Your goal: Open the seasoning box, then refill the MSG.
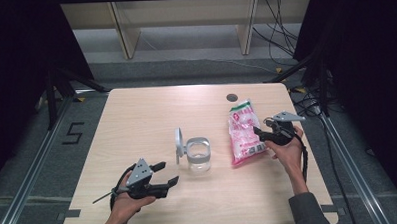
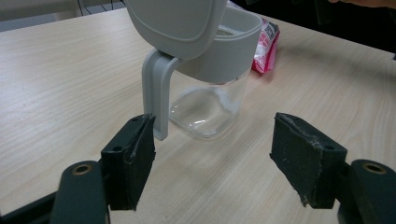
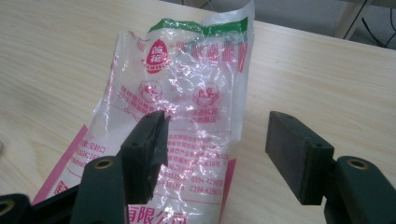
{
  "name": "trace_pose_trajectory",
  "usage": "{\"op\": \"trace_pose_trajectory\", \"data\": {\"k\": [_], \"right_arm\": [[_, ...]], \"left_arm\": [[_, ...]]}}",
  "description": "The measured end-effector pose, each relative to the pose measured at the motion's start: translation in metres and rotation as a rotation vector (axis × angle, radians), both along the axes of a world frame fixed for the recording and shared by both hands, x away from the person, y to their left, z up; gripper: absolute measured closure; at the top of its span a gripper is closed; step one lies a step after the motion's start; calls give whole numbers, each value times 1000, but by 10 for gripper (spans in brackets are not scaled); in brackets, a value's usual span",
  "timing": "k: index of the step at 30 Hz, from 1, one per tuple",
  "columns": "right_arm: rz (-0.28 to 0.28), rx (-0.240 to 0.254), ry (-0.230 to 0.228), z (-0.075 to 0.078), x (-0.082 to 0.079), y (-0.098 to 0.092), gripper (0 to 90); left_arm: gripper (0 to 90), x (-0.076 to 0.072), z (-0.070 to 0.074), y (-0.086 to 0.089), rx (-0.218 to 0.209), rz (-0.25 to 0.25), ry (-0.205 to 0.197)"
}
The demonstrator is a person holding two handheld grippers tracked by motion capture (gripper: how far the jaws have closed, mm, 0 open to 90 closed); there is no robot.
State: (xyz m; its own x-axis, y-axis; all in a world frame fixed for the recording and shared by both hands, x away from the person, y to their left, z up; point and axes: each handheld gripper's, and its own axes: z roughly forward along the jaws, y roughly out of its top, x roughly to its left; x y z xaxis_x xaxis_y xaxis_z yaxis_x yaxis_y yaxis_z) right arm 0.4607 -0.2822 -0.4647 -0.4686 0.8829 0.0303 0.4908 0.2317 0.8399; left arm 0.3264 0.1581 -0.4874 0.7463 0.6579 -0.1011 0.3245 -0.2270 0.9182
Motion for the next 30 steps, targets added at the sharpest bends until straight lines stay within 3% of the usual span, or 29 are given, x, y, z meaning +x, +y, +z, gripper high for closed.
{"op": "trace_pose_trajectory", "data": {"k": [3, 7, 9, 11, 18, 19, 22, 24, 25, 30], "right_arm": [[11, -3, -12, -3, 3, 3, 384], [14, 8, 15, -4, 5, 5, 369], [5, -9, 6, -4, 6, 5, 365], [-6, 16, 26, -4, 5, 6, 360], [4, 23, 24, -9, 12, 3, 343], [5, 20, 41, -10, 12, 3, 346], [13, 25, 36, -13, 15, 2, 392], [14, 21, 63, -15, 16, 1, 436], [24, 51, 70, -16, 17, 2, 451], [23, 62, 80, -18, 18, 1, 477]], "left_arm": [[297, 1, 0, 1, 13, -14, -14], [297, 0, 0, -1, -6, -3, 3], [297, 0, 0, -1, -1, -5, 2], [297, -1, 0, -1, 6, -1, 1], [297, -2, -1, -2, -2, -11, 3], [297, -1, 0, -1, 11, -24, -14], [297, -2, 0, 0, 4, -2, 0], [297, -3, 0, 0, 2, -1, 2], [297, -3, 0, 0, 2, 0, 2], [297, -3, -1, -1, 9, -9, -4]]}}
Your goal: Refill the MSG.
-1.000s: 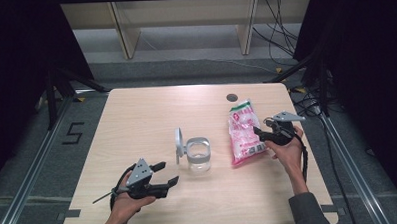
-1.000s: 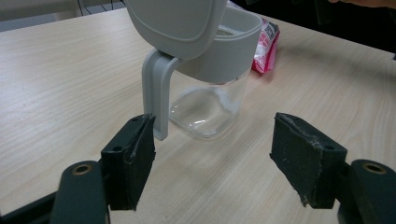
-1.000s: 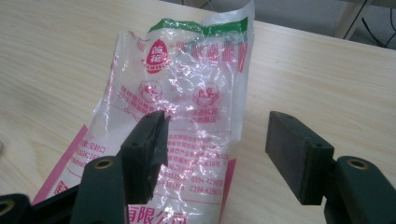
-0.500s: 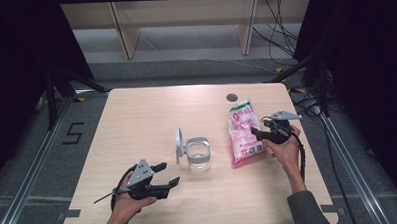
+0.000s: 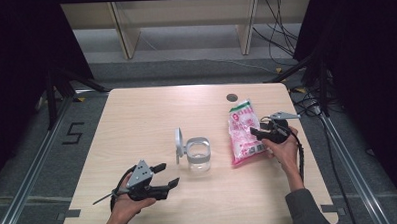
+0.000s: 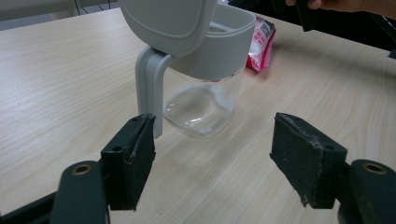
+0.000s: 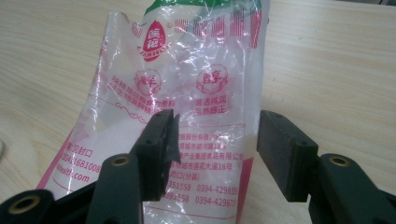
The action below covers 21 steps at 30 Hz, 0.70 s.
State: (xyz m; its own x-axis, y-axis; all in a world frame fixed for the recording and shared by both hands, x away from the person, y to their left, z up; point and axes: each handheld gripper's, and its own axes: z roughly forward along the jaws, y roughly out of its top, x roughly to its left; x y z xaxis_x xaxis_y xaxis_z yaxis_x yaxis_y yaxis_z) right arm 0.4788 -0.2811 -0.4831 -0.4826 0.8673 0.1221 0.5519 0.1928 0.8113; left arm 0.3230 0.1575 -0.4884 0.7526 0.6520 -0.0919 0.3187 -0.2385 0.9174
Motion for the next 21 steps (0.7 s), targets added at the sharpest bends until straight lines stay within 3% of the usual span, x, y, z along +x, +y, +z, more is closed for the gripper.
{"op": "trace_pose_trajectory", "data": {"k": [4, 5, 7, 9, 15, 16, 17, 19, 21], "right_arm": [[-5, 8, 21, -2, 0, 1, 490], [-4, 7, 19, -3, 1, 1, 499], [-10, -13, 21, -4, 2, 1, 513], [-19, 22, 37, -5, 2, 1, 533], [-16, 33, 50, -7, 3, 1, 541], [-14, 39, 56, -7, 3, 2, 551], [-23, 16, 54, -8, 3, 1, 561], [-12, 35, 61, -8, 2, 3, 652], [-11, 42, 65, -8, 2, 3, 668]], "left_arm": [[297, 0, -1, 0, 4, -16, -10], [297, 0, -1, -1, -11, -1, 5], [297, -1, -2, 0, -7, -4, 6], [297, -1, -1, 1, 9, -10, -10], [297, -2, -1, 0, -13, -4, 3], [297, -2, -1, 0, -13, -3, 2], [297, -2, -1, 0, -11, -1, 2], [297, -2, -1, 1, -4, -10, -3], [297, -2, -1, 1, 0, -14, -9]]}}
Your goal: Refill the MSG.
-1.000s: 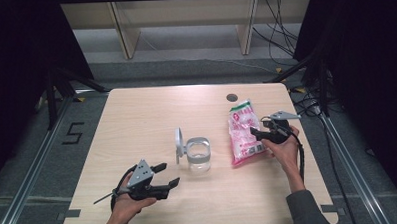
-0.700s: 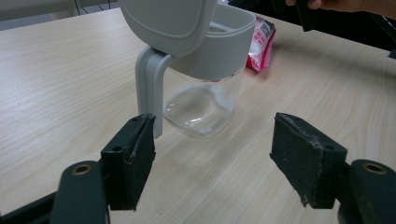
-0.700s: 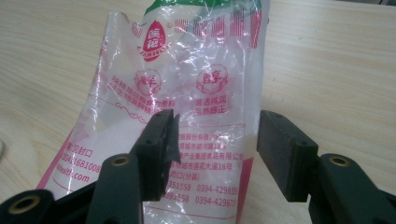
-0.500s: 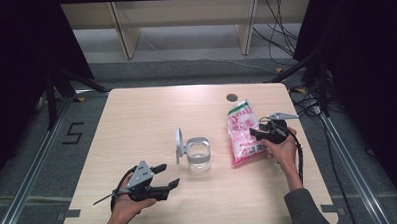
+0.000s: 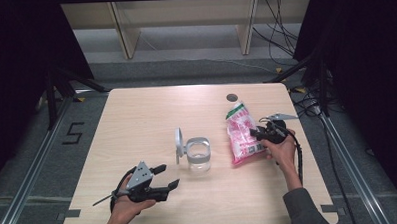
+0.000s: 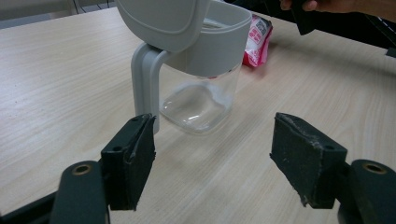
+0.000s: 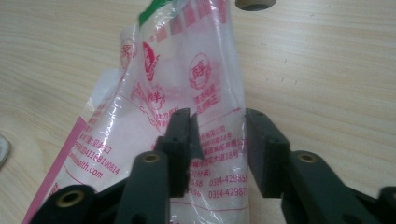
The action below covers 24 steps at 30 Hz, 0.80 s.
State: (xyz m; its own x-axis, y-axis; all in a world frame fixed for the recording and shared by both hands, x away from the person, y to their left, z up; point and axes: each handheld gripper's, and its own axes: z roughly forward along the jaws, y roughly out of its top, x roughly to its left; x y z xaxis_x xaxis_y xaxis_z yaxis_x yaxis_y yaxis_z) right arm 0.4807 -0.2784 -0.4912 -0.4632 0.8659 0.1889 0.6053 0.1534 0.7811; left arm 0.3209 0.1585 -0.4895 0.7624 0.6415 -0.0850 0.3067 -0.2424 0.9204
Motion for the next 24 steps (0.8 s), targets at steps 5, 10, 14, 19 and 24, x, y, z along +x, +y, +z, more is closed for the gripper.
{"op": "trace_pose_trajectory", "data": {"k": [5, 10, 14, 19, 24], "right_arm": [[2, 26, 5, -1, -2, -4, 745], [11, 3, 2, 0, -8, -5, 790], [31, -10, 1, 1, -19, -4, 805], [51, 0, 15, 3, -34, -2, 817], [66, -17, 1, 5, -51, -2, 824]], "left_arm": [[298, 0, 0, 0, -3, 5, 2], [298, -1, -1, 1, 6, 0, -4], [298, -2, -1, 1, -7, 18, 16], [299, -3, 0, 2, -7, 23, 9], [299, -4, 1, 3, -3, 26, 9]]}}
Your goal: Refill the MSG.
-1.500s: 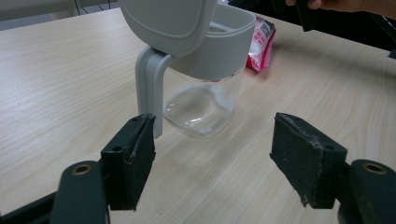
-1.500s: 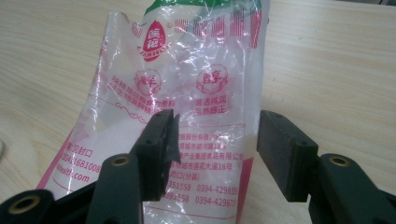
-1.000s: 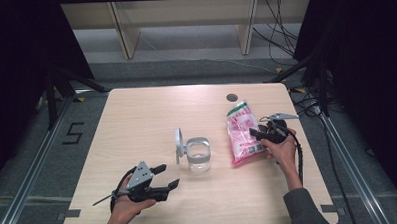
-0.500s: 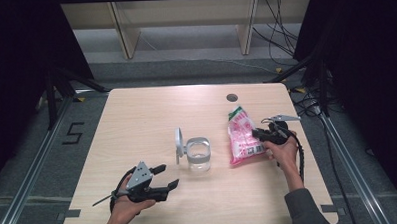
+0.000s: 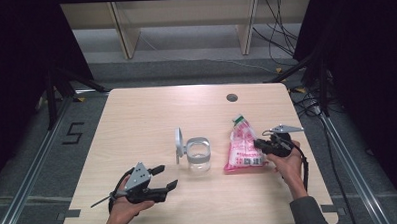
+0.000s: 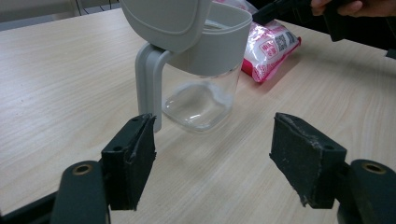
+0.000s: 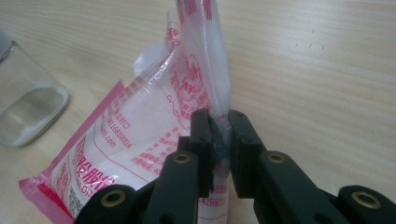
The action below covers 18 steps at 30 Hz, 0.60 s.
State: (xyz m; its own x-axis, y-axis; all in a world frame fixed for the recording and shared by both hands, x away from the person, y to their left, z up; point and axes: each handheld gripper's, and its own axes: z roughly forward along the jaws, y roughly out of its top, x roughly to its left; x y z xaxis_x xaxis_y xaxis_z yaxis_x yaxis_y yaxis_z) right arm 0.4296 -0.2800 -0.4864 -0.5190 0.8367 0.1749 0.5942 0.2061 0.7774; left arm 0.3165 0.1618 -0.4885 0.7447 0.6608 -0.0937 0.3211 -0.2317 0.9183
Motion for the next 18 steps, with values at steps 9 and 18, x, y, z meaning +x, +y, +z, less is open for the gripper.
{"op": "trace_pose_trajectory", "data": {"k": [9, 18], "right_arm": [[8, -25, -16, 3, -40, -2, 845], [27, 5, -17, 2, -69, -4, 856]], "left_arm": [[299, -1, 0, 0, 3, -19, -15], [298, -2, -1, 0, 9, -20, -10]]}}
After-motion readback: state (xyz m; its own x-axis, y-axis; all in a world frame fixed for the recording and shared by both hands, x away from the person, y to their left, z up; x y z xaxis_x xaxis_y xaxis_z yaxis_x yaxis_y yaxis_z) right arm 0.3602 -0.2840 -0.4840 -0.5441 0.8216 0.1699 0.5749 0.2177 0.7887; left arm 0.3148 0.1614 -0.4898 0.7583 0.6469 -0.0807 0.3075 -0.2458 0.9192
